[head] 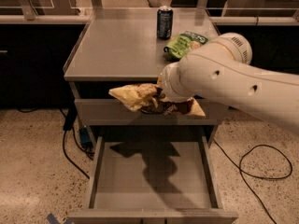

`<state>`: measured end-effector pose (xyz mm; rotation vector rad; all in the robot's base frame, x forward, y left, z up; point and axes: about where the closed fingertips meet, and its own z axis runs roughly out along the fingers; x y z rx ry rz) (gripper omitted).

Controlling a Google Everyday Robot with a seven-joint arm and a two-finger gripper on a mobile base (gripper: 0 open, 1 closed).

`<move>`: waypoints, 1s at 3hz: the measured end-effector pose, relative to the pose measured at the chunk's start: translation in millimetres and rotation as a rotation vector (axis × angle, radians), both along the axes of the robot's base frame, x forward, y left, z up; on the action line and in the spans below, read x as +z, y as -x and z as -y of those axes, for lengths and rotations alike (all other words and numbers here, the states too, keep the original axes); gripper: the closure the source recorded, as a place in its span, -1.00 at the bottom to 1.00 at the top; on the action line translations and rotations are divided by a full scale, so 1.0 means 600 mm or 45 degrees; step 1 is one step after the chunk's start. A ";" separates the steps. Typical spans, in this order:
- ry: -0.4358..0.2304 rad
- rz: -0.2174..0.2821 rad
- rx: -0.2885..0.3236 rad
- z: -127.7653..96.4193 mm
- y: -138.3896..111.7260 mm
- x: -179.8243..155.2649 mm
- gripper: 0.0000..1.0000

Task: Pick brown chip bag from middle drawer and place on counter

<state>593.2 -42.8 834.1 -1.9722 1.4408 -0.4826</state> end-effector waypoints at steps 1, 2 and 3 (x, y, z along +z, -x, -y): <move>0.086 0.047 0.042 -0.011 -0.025 0.081 1.00; 0.150 0.097 0.079 -0.029 -0.072 0.164 1.00; 0.163 0.138 0.121 -0.052 -0.124 0.219 1.00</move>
Offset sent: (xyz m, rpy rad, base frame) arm 0.0811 0.0326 0.1784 -0.1615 -0.1537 0.0964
